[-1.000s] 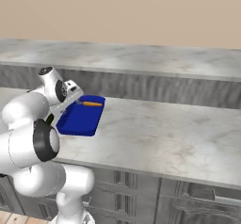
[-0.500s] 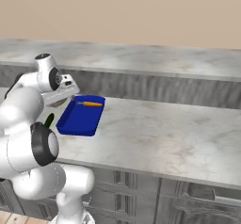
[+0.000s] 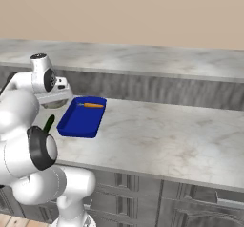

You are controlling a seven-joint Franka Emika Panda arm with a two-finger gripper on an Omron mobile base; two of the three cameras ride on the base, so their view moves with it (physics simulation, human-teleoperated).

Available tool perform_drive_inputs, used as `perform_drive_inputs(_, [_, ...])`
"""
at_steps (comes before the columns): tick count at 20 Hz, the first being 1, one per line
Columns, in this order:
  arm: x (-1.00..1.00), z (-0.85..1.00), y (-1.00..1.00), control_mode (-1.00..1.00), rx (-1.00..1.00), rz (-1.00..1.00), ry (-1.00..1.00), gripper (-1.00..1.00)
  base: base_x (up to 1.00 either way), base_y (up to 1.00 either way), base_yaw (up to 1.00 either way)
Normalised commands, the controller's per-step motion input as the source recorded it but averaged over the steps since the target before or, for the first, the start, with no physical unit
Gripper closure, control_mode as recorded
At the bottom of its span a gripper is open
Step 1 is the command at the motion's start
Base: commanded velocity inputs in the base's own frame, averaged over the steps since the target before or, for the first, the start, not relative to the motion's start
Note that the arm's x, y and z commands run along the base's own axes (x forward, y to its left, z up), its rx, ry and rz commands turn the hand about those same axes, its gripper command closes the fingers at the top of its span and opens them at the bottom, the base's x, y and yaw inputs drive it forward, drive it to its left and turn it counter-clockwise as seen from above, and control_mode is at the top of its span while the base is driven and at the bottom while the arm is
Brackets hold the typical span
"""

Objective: Place the two vegetables and bowl onto the tray for setting up a vegetable dip station.

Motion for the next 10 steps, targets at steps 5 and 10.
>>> perform_drive_inputs(5, [-0.20,0.00,0.42,-1.00,0.10,-0.16,0.00,-1.00,0.00,0.00,0.00])
perform_drive_inputs(10, [-0.08,-0.02,0.39,-1.00,0.06,-0.14,0.00,-1.00,0.00,0.00,0.00])
